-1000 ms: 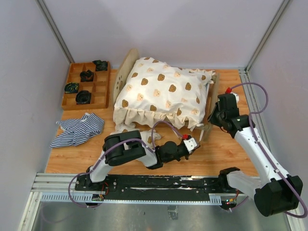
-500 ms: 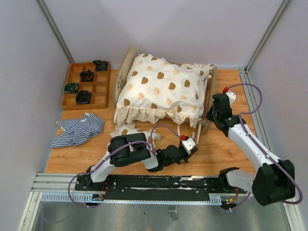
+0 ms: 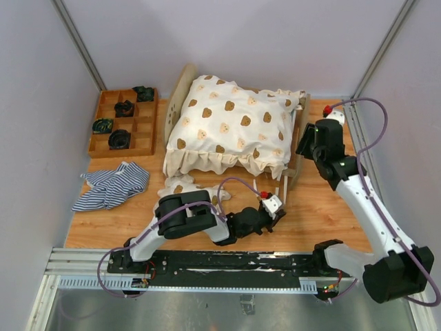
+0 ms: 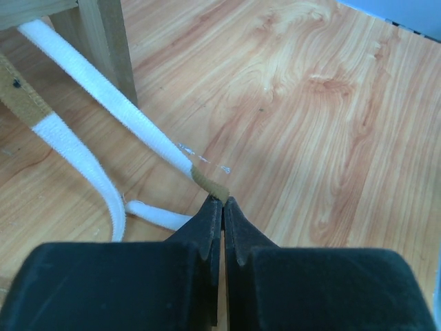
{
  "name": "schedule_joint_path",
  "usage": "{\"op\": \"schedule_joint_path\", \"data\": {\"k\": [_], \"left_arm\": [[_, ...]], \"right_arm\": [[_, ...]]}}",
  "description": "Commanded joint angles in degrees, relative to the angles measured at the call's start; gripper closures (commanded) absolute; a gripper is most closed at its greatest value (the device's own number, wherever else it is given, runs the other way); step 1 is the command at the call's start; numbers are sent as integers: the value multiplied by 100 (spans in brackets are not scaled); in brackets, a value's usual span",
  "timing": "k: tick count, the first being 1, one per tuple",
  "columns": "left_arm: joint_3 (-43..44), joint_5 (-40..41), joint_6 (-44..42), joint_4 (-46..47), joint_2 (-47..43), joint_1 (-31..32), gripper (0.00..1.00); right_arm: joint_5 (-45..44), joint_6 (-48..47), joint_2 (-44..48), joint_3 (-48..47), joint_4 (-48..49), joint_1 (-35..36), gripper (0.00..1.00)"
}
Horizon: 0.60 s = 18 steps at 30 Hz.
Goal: Set up the pet bed
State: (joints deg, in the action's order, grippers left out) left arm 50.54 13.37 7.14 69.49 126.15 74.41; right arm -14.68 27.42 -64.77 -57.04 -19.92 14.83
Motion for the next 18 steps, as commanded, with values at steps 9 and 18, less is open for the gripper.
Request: {"op": "schedule_joint_path", "data": {"k": [9, 18], "left_arm": [[-576, -1479, 1609, -340, -1055, -478, 99], [-159, -2328, 2226, -1441, -1302, -1241, 100]], "right_arm": [[1596, -681, 2050, 1312, -848, -26, 55], [2060, -346, 3293, 2842, 333, -20, 59]]}}
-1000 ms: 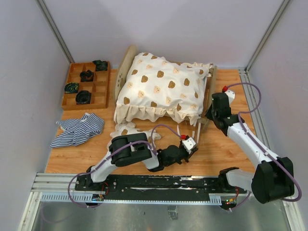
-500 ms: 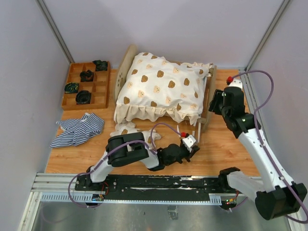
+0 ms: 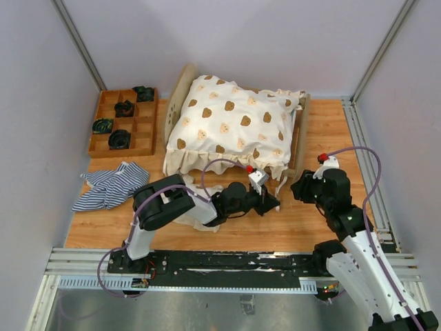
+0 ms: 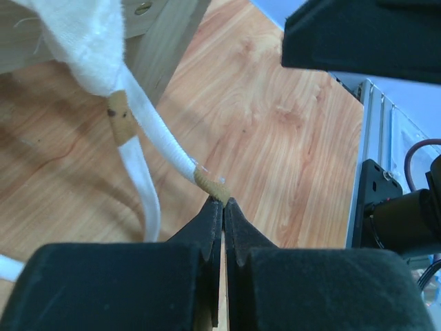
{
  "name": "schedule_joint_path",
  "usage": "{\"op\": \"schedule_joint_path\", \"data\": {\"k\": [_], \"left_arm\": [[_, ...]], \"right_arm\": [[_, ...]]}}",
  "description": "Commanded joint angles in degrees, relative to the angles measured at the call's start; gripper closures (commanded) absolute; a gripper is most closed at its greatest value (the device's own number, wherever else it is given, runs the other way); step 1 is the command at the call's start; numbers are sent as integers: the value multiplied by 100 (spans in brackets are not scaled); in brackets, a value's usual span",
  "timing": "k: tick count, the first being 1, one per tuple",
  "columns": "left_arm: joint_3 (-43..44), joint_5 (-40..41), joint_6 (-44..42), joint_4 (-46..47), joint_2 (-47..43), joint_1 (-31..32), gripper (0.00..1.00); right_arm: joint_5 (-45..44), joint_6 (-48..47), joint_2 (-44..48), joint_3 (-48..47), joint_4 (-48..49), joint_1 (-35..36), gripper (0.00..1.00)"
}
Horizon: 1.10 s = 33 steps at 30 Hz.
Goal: Set up the pet bed
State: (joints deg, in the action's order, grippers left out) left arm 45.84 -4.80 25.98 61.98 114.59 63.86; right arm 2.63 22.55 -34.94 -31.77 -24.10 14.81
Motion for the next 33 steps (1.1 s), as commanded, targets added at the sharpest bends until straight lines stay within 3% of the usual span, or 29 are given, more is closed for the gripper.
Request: {"op": "schedule_joint_path", "data": {"k": [1, 4, 11, 13, 16, 19, 25, 28, 33], "left_arm": [[409, -609, 413, -890, -125, -283, 100], [569, -990, 553, -1241, -152, -592, 100], [975, -1842, 319, -2195, -393, -1045, 99], [1193, -1944, 170, -2633, -439, -1111, 99], [1368, -2202, -41, -3110, -456, -1208, 99], [1492, -2396, -76, -3408, -429, -1359, 99], [1760, -2546, -311, -3995, -390, -1516, 99], [2000, -2514, -464, -4415, -334, -1516, 99], [2022, -2478, -474, -4481, -315, -1516, 99]], "right_arm": [[608, -58, 391, 456, 1040, -14, 59], [1457, -1072, 562, 653, 1526, -21, 60], [2346, -2746, 345, 132, 1219, -22, 60], [2104, -2226, 172, 76, 1241, -19, 62], [1064, -9, -43, 168, 1164, -13, 66], [523, 1435, -179, 551, 1171, 93, 72], [-1313, 3049, -206, 1404, 1626, 1011, 73], [-1827, 3797, -299, 1588, 1850, 1494, 73], [-2409, 4273, -808, 1677, 2317, 1939, 71]]}}
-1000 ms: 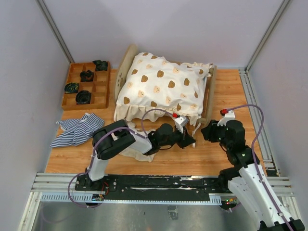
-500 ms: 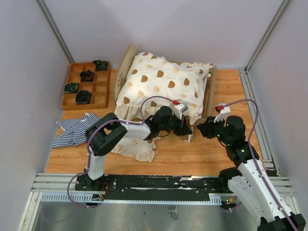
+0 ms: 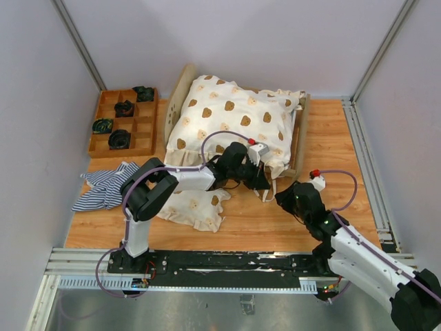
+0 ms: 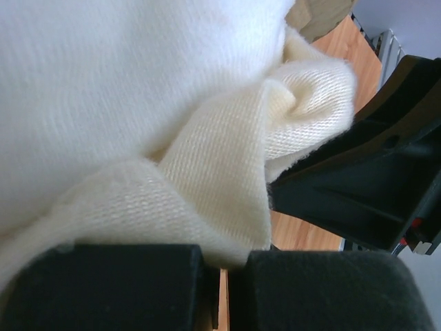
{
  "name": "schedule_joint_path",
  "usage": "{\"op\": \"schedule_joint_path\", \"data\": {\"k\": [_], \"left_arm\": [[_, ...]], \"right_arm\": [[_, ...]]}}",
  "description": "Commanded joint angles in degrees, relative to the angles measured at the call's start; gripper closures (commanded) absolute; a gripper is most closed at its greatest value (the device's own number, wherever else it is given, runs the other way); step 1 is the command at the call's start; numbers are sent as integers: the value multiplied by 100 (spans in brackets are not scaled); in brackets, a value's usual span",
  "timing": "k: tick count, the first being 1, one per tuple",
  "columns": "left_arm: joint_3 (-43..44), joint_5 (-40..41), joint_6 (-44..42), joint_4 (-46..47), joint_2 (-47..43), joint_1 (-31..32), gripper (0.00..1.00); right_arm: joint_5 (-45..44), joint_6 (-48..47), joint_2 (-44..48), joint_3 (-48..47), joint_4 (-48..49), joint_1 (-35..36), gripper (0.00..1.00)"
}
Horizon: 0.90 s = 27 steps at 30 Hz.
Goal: Set up the pet bed
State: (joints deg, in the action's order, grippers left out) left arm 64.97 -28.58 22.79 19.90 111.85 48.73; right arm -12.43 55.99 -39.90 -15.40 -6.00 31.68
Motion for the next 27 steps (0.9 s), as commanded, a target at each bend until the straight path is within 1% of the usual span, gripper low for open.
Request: {"op": "schedule_joint_path", "data": {"k": [1, 5, 11, 17, 23, 24, 26, 27], "left_arm": [[108, -85, -148, -266, -33, -4, 99], [103, -121, -108, -235, -1, -4, 99], [90, -95, -77, -237, 28, -4, 99], [-20, -100, 72, -22, 27, -4, 99], [-3, -116, 98, 16, 115, -4, 99], [-21, -128, 97, 27, 124, -4, 99], [-39, -111, 89, 33, 120, -4, 99], [-60, -83, 67, 15, 111, -4, 99]], "right_arm": [[-908, 1008, -464, 11, 542, 265, 71], [-957, 1257, -1151, -155, 559, 324, 70], [-1131, 1302, -1780, -298, 803, 357, 70], [-1051, 1199, -2041, -332, 960, 368, 69], [-913, 1344, -2433, -410, 1035, 383, 68], [-898, 1345, -2532, -445, 996, 383, 70], [-835, 1276, -2602, -508, 814, 382, 78], [-820, 1188, -2586, -579, 559, 380, 83]]}}
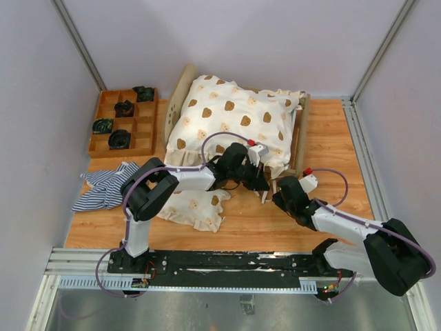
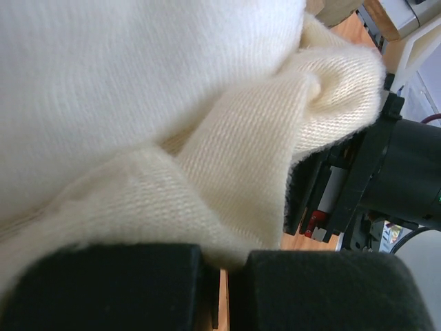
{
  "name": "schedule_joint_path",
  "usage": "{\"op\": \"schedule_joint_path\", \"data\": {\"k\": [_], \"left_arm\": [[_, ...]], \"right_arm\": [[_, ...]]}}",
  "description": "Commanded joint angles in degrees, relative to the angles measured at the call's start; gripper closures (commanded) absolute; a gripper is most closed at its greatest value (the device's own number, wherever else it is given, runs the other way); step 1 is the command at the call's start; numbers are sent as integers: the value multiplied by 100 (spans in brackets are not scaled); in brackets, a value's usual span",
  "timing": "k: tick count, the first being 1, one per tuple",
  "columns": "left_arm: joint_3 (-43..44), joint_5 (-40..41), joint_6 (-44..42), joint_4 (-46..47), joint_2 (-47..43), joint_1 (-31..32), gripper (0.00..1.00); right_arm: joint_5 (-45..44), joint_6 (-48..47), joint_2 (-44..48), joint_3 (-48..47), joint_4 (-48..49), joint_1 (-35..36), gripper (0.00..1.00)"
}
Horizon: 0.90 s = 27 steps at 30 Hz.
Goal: Set up the pet bed
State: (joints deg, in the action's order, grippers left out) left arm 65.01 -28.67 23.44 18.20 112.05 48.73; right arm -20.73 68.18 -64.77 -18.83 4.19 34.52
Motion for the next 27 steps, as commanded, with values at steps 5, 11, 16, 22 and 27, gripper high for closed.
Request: {"op": "schedule_joint_path", "data": {"k": [5, 11, 16, 22, 27], "left_arm": [[-131, 196, -260, -2, 116, -4, 99], [-13, 432, -728, -327, 291, -13, 99], [109, 134, -880, -451, 372, -55, 99], [166, -290, -850, -383, 371, -192, 98], [81, -530, -743, -46, 389, -328, 98]], "right_arm": [[-290, -387, 715, -459, -2082, 98, 100], [-440, -924, 1925, -371, -2775, 96, 98], [423, -3659, 2264, -777, -1849, 85, 65], [2598, -7177, 2197, -1519, -1866, 98, 62], [3340, -9548, 1942, -1737, -2803, 123, 60]]}}
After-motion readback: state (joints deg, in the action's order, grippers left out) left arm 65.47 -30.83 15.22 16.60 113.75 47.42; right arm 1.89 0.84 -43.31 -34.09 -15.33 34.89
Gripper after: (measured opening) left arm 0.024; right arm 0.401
